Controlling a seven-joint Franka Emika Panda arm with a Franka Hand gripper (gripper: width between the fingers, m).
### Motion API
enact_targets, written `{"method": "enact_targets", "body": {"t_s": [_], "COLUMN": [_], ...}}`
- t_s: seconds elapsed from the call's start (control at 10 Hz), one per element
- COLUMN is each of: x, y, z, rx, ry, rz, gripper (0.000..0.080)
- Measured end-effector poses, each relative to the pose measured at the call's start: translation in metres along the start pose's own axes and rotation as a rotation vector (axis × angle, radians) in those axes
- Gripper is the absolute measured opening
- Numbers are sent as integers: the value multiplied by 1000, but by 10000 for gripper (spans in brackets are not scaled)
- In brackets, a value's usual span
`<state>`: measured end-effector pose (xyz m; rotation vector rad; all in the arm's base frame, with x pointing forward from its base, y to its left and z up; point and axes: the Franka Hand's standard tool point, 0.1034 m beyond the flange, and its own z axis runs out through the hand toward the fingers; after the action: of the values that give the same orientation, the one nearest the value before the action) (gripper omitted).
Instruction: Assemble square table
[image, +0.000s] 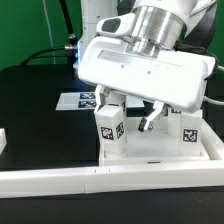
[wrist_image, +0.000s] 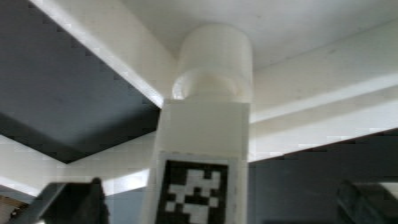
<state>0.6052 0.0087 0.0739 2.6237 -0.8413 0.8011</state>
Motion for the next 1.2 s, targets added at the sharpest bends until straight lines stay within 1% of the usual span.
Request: {"method": "enact_targets", "body": {"t_s": [0.6, 0.7, 0.8, 0.9, 1.0, 1.1, 1.2], "x": [2, 16, 36, 49, 65, 78, 82], "y": [0, -1, -1, 2, 7, 14, 26], "z": [-1, -12, -32, -44, -52, -57, -56], "rx": [2, 29, 81, 105, 131, 144, 135], "ry": [1, -8, -21, -55, -52, -56, -146], "rz": [-14, -34, -14, -2, -4, -8, -33], "gripper": [649, 649, 649, 649, 649, 649, 649]}}
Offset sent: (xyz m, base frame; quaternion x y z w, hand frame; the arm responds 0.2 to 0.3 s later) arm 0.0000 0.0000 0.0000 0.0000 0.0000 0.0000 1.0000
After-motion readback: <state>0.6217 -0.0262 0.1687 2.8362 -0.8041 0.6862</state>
